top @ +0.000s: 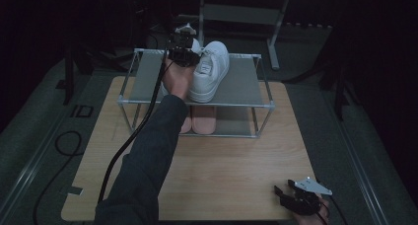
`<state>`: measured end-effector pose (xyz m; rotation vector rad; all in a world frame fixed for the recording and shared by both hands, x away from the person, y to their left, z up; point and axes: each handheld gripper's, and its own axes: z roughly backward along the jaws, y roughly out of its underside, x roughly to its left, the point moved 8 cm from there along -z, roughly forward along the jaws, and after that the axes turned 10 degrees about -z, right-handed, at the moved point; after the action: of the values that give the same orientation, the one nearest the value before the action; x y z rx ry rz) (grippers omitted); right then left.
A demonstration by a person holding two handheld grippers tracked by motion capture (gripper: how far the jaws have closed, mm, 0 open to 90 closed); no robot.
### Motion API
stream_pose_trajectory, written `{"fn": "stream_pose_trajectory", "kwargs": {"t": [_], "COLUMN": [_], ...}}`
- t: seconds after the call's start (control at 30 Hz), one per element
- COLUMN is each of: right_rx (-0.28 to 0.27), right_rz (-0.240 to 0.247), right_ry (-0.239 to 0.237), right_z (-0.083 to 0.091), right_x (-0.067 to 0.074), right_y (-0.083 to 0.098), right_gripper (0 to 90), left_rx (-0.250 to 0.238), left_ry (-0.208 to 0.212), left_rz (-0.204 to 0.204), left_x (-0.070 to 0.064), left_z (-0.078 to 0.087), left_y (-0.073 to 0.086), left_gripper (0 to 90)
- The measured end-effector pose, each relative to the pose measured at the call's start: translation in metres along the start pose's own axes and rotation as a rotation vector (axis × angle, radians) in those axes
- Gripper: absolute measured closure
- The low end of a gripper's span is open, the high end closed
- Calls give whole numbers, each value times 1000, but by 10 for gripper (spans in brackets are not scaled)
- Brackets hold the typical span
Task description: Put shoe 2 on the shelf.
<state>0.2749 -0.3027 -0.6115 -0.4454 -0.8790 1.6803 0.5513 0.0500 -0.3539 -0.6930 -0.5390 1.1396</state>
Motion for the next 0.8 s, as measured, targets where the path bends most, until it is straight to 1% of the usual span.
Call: {"fn": "stream_pose_trajectory", "kwargs": {"t": [0.03,0.2,0.43,0.57,0.67,0.7,0.73,0.77,0.8], "right_rx": [0,-1,-1,-1,-1,-1,-1,-1,-1], "right_rz": [0,0,0,-1,-1,-1,-1,-1,-1], "right_ry": [0,0,0,-1,0,-1,-1,-1,-2], "right_z": [0,0,0,0,0,0,0,0,0], "right_x": [0,0,0,0,0,0,0,0,0], "right_y": [0,0,0,0,0,0,0,0,0], "right_gripper": [377,377,377,377,377,377,377,377,377], "left_rx": [-1,-1,-3,-4,-5,-6,-6,-3,-3], "left_ry": [-5,-27,-59,-70,-92,-100,-100,-115,-117], "left_rz": [11,25,64,75,77,83,83,81,83], "left_x": [0,3,4,2,3,4,4,5,6], "left_z": [0,-1,-2,-2,-3,-4,-4,-4,-4], "left_y": [0,1,0,-1,0,0,0,1,1], "left_gripper": [755,755,752,751,750,750,750,750,749]}}
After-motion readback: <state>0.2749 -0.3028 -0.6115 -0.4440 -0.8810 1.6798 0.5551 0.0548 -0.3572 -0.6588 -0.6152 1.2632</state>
